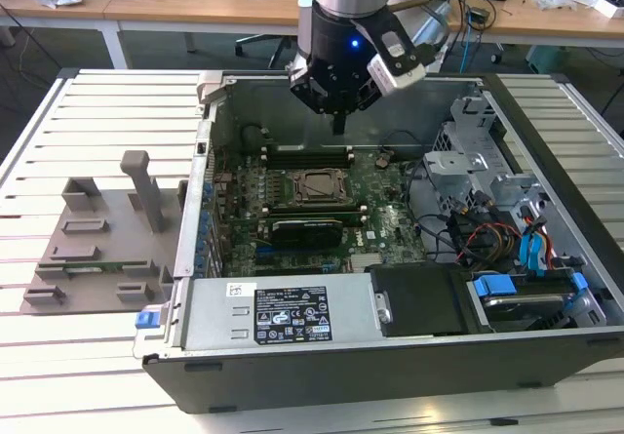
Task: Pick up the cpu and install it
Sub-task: 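Install the second cpu locking lever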
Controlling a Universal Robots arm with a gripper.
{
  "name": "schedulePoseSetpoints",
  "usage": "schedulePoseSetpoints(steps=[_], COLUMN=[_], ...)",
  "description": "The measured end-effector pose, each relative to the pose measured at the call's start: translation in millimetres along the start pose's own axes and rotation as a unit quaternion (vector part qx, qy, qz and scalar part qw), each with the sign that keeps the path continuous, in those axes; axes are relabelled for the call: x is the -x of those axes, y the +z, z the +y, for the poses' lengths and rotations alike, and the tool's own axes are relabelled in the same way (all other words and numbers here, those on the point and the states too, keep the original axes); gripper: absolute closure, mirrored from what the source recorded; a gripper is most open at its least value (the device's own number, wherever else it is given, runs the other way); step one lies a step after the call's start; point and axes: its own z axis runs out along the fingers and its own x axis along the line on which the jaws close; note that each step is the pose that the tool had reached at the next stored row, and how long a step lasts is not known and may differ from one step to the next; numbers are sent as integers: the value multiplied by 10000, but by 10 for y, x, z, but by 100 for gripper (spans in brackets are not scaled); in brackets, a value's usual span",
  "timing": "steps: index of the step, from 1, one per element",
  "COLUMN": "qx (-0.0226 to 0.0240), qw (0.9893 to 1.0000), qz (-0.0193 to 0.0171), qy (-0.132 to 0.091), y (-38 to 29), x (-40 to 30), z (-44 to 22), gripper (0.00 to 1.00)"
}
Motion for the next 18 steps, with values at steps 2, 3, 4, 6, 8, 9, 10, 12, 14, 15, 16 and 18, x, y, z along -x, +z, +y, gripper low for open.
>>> schedulePoseSetpoints(steps=[2, 3, 4, 6, 8, 9, 10, 12, 14, 15, 16, 18], qx=[26, 26, 26, 26, 26, 26, 26, 26, 26, 26, 26, 25], qw=[10000, 10000, 10000, 10000, 10000, 10000, 10000, 10000, 10000, 10000, 10000, 10000], qz=[-2, -1, -1, -1, -1, -1, -1, -1, -2, -1, -1, -1], qy=[2, 2, 1, 2, 2, 2, 2, 2, 2, 2, 2, 2], y=[4, 24, 45, 66, 87, 97, 105, 119, 132, 137, 145, 159], x=[-3, -9, -13, -18, -22, -23, -25, -27, -30, -31, -32, -34], z=[-13, -25, -38, -50, -59, -63, -67, -74, -81, -84, -87, -93], gripper=[89, 89, 89, 89, 89, 89, 89, 89, 89, 89, 89, 89])
